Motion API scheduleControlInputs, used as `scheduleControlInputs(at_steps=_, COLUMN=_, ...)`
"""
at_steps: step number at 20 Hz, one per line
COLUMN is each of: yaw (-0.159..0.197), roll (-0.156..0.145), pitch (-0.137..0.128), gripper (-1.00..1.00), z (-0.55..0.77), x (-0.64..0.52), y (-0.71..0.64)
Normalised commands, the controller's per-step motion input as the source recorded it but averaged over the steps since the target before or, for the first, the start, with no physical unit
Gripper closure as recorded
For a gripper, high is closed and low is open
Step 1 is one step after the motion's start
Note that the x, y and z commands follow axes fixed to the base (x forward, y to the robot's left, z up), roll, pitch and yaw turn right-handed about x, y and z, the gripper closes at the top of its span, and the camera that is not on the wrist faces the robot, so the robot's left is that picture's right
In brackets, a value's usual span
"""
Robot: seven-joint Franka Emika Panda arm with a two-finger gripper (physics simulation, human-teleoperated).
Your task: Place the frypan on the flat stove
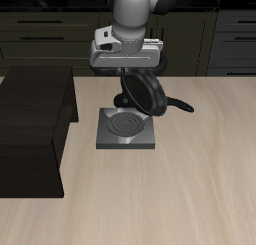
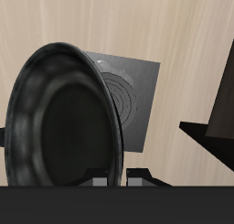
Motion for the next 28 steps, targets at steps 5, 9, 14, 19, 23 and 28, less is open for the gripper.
scheduleControlInputs(at_steps=5, yaw=0.000, roll=0.047, pitch=0.001, gripper=1.00, z=-0.14, x=-0.26, y=0.11)
scheduleControlInputs(at_steps=9, yaw=0.009, roll=0.015, pitch=-0.023, gripper=1.00, z=0.03, x=-0.07, y=0.01)
scheduleControlInputs(at_steps=14, yaw=0.010, roll=-0.005, pitch=-0.028, gripper=1.00, z=0.01, x=0.08, y=-0.09)
scheduleControlInputs(at_steps=19, yaw=0.003, roll=-0.011, pitch=0.002, gripper=1.00, z=-0.10, x=0.24, y=-0.14)
scheduleControlInputs(at_steps=23, yaw=-0.029, roll=-0.035, pitch=0.028, gripper=1.00, z=-0.10, x=0.27, y=-0.19)
scheduleControlInputs(at_steps=28, yaw=-0.015, roll=-0.039, pitch=0.024, gripper=1.00, z=-0.14, x=0.09, y=-0.12)
